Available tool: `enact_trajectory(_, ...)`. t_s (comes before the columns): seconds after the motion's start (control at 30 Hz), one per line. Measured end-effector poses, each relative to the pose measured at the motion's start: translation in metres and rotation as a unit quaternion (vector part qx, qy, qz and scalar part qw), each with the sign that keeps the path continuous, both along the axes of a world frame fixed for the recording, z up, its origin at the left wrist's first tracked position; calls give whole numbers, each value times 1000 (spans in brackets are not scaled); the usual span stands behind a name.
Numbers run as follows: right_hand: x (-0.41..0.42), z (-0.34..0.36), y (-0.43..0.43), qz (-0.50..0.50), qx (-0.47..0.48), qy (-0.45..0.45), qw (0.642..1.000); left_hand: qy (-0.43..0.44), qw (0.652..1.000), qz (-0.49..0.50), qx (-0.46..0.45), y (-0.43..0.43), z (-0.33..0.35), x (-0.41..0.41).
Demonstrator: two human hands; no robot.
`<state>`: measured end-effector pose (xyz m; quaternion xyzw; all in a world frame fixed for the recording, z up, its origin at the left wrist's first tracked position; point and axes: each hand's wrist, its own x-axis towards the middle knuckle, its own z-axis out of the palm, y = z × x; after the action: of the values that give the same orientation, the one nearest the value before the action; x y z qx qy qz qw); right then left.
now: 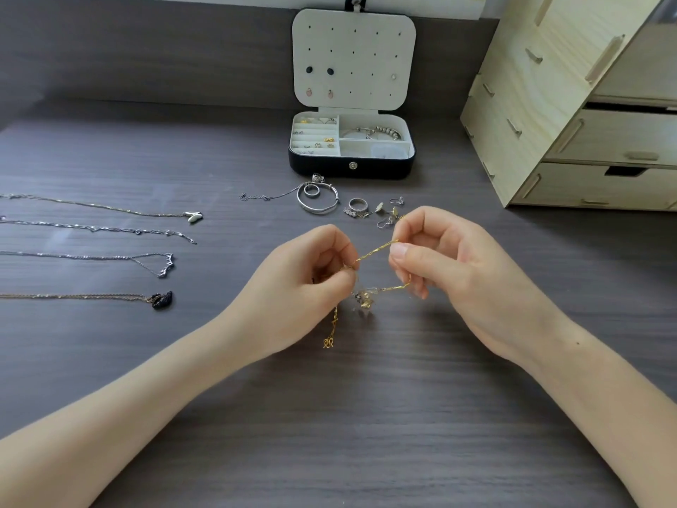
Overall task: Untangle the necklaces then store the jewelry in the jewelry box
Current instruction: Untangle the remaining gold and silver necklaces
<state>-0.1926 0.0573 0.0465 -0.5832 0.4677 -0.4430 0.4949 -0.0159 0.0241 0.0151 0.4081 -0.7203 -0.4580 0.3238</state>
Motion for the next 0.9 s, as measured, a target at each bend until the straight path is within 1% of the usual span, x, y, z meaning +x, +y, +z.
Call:
enact_trajectory(0.23,2,1,0,-15,-29,-1,999,-50,997,-1,-55,2,3,-1)
enact_trajectory(0.4,6,-1,-4,-44,-33,-26,998,-18,999,-23,18,2,8,-1)
enact_trajectory(0.47,8,-2,-7,-48,-23,-44,998,3,998,-24,51,0,9,-1)
enact_trajectory(0.53,8,-3,-8,-45,-10,-43,998,30,996,-22,83,-2,11,-1)
enact_trajectory(0.63,7,-6,-6,-46,-4,28,999,56,991,-12,119,-4,12,-2)
enact_trajectory(0.8,7,-12,-3,-40,-15,152,987,75,986,-2,151,-5,15,-1)
enact_trajectory(0.9,10,-13,0,-20,-12,180,983,80,984,1,158,-6,15,0)
